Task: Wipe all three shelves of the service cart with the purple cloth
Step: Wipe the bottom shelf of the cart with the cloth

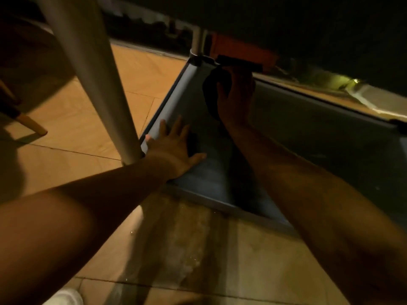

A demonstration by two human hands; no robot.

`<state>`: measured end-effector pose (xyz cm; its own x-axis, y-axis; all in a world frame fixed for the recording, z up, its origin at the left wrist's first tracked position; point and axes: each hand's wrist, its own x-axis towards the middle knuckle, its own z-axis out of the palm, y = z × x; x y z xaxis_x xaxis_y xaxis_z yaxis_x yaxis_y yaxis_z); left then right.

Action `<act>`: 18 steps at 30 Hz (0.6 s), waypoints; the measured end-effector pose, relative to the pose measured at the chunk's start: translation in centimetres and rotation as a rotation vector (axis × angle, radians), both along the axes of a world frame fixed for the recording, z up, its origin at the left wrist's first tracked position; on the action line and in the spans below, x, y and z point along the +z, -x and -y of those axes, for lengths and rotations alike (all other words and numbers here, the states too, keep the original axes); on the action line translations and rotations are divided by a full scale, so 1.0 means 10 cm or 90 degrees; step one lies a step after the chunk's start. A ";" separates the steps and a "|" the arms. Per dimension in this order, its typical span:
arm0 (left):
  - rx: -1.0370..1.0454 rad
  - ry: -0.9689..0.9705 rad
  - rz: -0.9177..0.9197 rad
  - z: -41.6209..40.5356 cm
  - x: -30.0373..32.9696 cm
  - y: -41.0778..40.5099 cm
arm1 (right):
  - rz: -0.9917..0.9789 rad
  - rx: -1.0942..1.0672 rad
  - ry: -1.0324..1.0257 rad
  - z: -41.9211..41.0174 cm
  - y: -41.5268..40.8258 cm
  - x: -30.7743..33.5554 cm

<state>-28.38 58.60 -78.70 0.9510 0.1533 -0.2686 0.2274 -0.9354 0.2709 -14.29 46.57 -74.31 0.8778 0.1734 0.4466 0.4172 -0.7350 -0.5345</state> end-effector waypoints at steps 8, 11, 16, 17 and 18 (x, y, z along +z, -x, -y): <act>-0.068 -0.080 0.008 0.00 -0.12 0.01 | -0.170 0.116 0.235 -0.54 -0.20 -0.43; -0.071 -0.033 0.052 -0.05 -0.11 -0.03 | -0.247 0.073 0.333 -0.68 -0.21 -0.42; -0.012 -0.089 0.036 0.18 -0.24 -0.13 | -0.141 0.107 0.157 -0.94 -0.18 -0.37; 0.007 -0.092 0.028 0.26 -0.26 -0.15 | -0.127 0.152 0.115 -0.95 -0.18 -0.36; 0.020 -0.091 0.018 0.30 -0.28 -0.15 | -0.125 0.193 0.105 -0.96 -0.18 -0.37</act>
